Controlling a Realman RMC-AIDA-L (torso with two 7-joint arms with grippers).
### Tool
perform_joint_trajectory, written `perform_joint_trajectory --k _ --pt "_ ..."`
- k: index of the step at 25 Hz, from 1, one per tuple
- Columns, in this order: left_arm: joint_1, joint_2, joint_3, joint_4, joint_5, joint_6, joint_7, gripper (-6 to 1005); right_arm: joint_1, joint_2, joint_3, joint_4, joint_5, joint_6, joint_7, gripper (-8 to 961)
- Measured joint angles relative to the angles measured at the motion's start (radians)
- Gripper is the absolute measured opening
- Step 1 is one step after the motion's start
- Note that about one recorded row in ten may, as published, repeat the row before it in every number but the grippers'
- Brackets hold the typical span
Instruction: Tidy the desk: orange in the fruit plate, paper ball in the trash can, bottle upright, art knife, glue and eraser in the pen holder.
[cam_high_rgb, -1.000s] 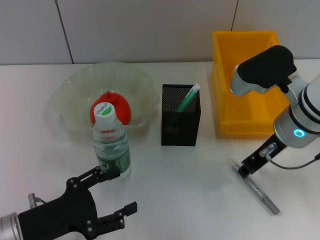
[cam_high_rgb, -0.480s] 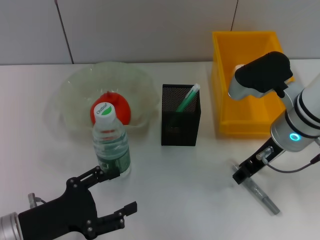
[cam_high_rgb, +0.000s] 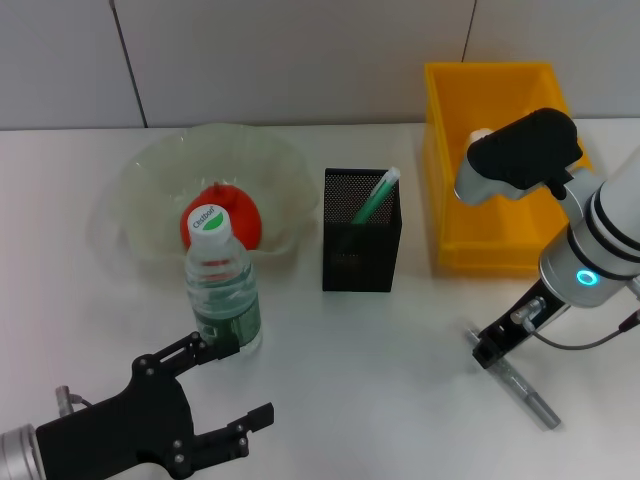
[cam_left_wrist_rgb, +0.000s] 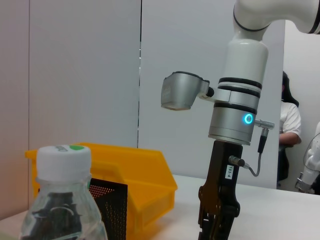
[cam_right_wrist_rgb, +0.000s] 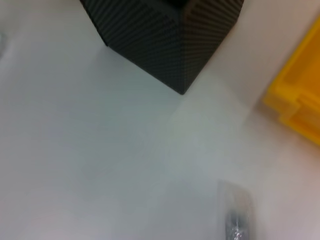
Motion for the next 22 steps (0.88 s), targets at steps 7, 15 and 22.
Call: perform_joint_trajectory --k 7,15,22 --pt "0.0 0.001 0.0 0.0 0.0 0.0 0.0 815 0.011 0.0 0.0 -0.026 0.0 0.0 -0.002 340" --pt "0.0 0.001 0.0 0.0 0.0 0.0 0.0 815 0.012 0.0 0.0 -0.027 0.001 -0.005 -0.013 308" --pt "0.0 0.001 0.003 0.0 0.0 0.0 0.0 815 0.006 0.0 0.0 -0.026 0.015 -0.006 -0.024 138"
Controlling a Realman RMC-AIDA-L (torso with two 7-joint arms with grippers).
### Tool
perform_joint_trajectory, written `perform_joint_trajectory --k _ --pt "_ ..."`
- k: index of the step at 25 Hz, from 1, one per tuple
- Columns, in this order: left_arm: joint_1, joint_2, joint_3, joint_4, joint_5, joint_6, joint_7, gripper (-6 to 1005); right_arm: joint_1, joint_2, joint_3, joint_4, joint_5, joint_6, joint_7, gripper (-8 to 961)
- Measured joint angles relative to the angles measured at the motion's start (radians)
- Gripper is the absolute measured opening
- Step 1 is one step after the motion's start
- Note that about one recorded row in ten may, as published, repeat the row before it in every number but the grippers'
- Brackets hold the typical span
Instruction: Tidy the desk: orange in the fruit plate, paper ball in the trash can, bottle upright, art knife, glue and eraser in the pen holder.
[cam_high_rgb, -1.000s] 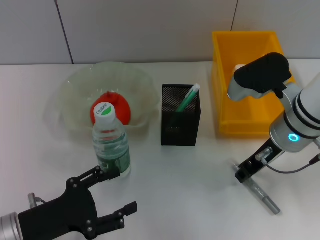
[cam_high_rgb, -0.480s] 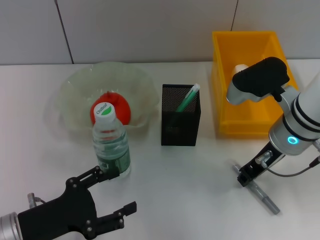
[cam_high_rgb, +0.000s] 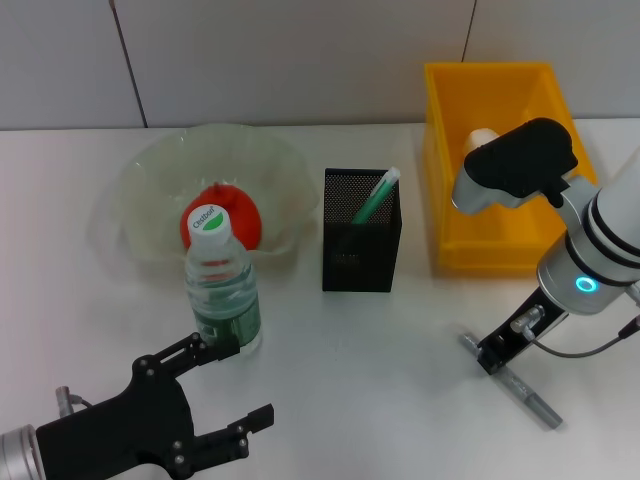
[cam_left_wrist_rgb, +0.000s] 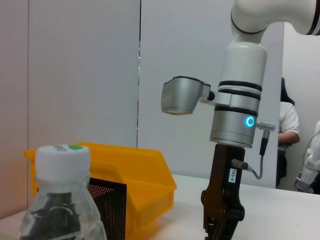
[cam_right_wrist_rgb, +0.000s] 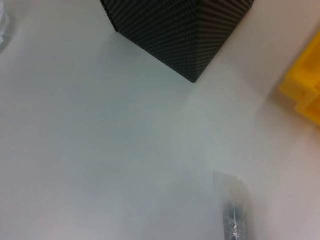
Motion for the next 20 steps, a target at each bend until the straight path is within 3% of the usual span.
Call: perform_joint_trajectory --k 6,15,20 --pt "0.001 0.0 -0.002 0.0 0.0 0.002 0.0 815 -0.01 -0.005 0.046 0.079 0.07 -0.053 -0.042 135" --pt "0.003 0.0 -0.003 0.003 0.0 0.011 0.0 815 -0.032 -0.007 0.296 0.353 0.182 -0.203 -0.156 133" --pt "-0.001 -0.001 -0.002 0.001 -0.001 0.019 -0.002 815 -0.07 -0.005 0.419 0.486 0.317 -0.154 -0.25 132"
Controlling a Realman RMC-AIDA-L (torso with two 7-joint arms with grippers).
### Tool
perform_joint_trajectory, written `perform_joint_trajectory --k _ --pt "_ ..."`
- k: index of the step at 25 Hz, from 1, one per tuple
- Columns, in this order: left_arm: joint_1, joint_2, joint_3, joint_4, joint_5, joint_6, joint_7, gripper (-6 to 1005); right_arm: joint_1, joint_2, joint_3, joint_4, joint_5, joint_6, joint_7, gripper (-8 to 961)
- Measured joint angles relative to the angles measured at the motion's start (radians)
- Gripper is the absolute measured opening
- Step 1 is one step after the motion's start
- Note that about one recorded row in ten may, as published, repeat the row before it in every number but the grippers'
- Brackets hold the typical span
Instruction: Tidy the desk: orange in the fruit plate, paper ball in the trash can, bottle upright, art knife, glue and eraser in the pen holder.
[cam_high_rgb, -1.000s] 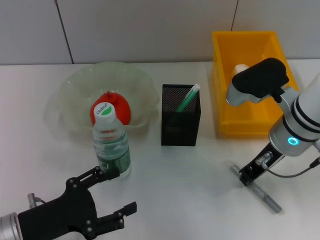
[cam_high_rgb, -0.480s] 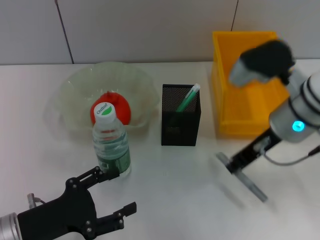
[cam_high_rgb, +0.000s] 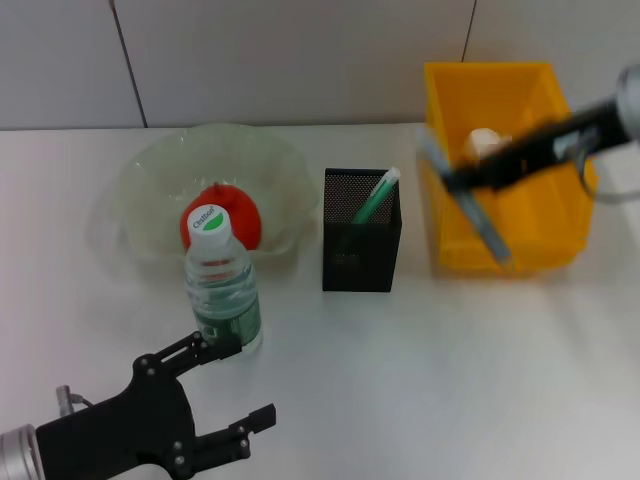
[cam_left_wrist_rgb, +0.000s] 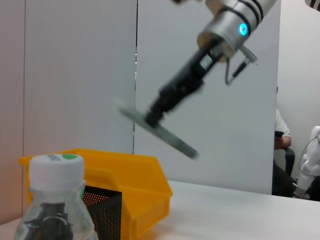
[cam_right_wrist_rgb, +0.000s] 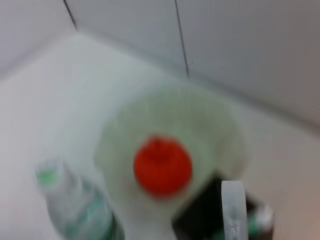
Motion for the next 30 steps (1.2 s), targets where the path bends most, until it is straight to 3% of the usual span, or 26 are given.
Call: perform_joint_trajectory --k 4,5,14,24,30 --pt "-0.007 -0.001 0.004 -0.001 0.0 0.001 -0.008 815 -0.054 0.004 0.005 -0.015 0.139 0.182 -0.163 131" --pt "-0.008 -0.002 0.005 -0.002 0.0 0.001 -0.011 815 -0.084 0.005 -0.027 -0.065 0.215 0.291 -0.262 131" --pt "-0.01 -0.002 0.004 -0.001 -0.001 0.011 -0.037 815 -0.16 0.007 -0.187 -0.26 0.457 0.57 -0.565 129" --pt "-0.007 -0.002 0.01 -0.001 -0.001 0.02 -0.038 815 -0.145 0.009 -0.271 -0.564 0.781 0.679 -0.98 137" --pt "-0.003 -0.002 0.009 -0.001 -0.001 0.022 -0.038 815 -0.143 0.009 -0.291 -0.616 0.801 0.701 -1.04 155"
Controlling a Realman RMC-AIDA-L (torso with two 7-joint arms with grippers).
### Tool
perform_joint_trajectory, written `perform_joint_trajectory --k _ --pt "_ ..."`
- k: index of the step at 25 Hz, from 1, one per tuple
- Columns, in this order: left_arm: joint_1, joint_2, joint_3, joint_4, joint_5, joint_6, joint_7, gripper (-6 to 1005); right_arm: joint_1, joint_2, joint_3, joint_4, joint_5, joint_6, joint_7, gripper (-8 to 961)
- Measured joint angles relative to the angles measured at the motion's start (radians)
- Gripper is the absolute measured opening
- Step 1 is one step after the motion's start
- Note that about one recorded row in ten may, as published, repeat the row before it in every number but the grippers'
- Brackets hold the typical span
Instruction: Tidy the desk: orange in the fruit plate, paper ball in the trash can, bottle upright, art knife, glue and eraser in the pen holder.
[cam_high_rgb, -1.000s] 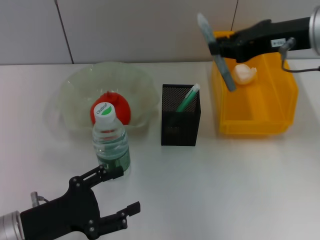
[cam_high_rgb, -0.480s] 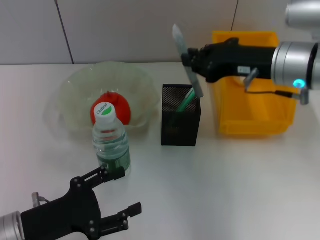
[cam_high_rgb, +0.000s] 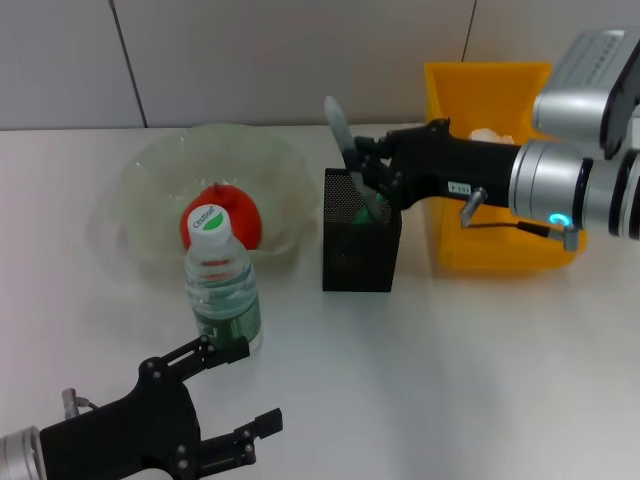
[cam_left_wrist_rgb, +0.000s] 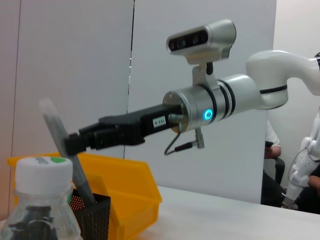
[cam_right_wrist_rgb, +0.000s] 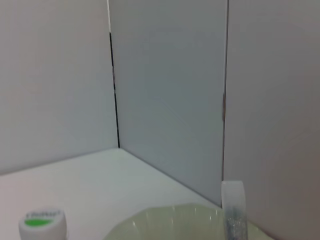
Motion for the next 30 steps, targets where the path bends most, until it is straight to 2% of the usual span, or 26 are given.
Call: perform_joint_trajectory --k 12,14,17,22,26,28,30 --pt "-0.007 0.0 -0.005 0.0 0.0 0.001 0.0 815 -0.028 -0.001 -0.012 -0.026 0.033 -0.005 -0.047 189" --pt "-0.007 0.0 -0.006 0.0 0.0 0.002 0.001 815 -0.041 -0.002 -0.011 -0.022 0.076 -0.019 -0.07 416" --pt "-0.007 0.0 -0.008 0.002 -0.002 0.002 0.004 815 -0.082 -0.005 0.0 -0.008 0.192 -0.085 -0.149 497" --pt "-0.01 -0.001 -0.008 0.006 -0.006 0.006 0.005 815 -0.177 -0.008 0.094 -0.024 0.383 -0.332 -0.318 609" --pt "-0.016 -0.006 -0.011 0.004 -0.009 0.006 0.01 815 -0.24 -0.011 0.18 -0.097 0.398 -0.513 -0.368 677" --pt "-0.023 -0.006 -0.012 0.0 -0.01 0.005 0.01 815 -0.278 -0.02 0.194 -0.178 0.358 -0.595 -0.45 724" --pt "-0.026 -0.007 -0.012 -0.001 -0.011 0.002 0.01 815 -0.294 -0.023 0.194 -0.217 0.328 -0.621 -0.509 771"
